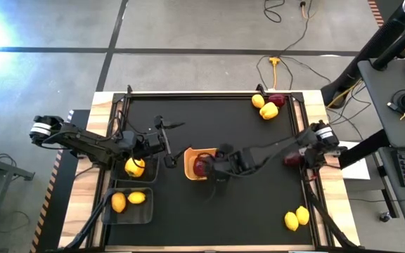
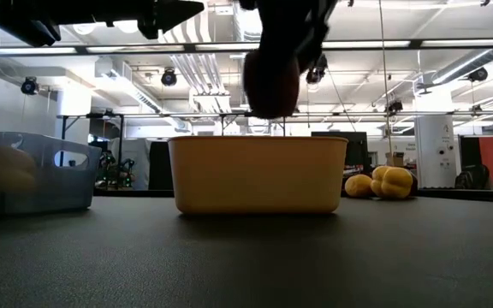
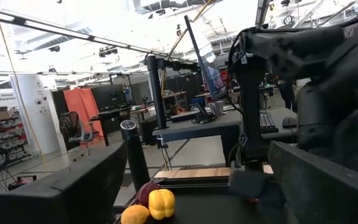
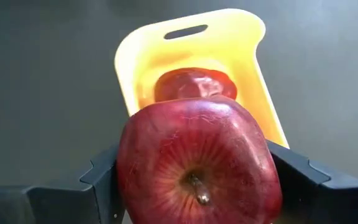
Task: Sort produce into baskets
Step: Put the red apple into the yellow bin
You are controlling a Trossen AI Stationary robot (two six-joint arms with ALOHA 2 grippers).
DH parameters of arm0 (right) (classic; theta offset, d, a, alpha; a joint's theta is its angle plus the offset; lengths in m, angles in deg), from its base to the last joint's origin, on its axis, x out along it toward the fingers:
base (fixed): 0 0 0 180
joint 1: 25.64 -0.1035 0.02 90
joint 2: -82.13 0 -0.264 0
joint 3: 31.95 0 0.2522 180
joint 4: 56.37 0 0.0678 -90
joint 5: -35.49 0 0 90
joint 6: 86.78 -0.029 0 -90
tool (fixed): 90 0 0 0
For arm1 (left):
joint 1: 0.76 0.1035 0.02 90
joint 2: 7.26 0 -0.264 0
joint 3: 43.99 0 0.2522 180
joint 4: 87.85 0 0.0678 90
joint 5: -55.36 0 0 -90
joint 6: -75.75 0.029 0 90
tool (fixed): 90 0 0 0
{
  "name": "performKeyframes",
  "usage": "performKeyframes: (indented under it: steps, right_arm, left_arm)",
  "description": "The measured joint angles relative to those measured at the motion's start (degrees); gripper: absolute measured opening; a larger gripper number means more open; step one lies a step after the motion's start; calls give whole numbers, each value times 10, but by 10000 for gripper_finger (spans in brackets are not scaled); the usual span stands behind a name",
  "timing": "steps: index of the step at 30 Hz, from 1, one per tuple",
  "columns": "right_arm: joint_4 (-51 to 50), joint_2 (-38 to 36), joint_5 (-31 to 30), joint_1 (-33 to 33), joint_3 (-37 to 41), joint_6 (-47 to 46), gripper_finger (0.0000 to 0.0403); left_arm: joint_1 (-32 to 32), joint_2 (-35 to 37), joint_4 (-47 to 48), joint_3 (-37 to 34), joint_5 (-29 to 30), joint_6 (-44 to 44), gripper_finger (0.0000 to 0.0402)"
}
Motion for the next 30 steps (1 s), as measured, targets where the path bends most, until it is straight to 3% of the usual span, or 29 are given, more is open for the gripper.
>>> performKeyframes:
  steps: [9, 14, 19, 25, 30]
  right_arm:
    - [138, 0, 80, 36, 110, 3, 288]
    - [185, 0, 84, 38, 149, -4, 306]
    - [180, 0, 85, 38, 154, -1, 348]
    - [94, -3, 87, 37, 103, 0, 382]
    - [-114, -4, 84, 37, 35, -25, 384]
  left_arm:
    - [0, 0, 1, 0, 0, 3, 372]
    - [0, 0, 0, 0, 0, 3, 372]
    - [0, 0, 0, 0, 0, 3, 372]
    - [0, 0, 0, 0, 0, 3, 372]
    - [0, 0, 1, 0, 0, 3, 372]
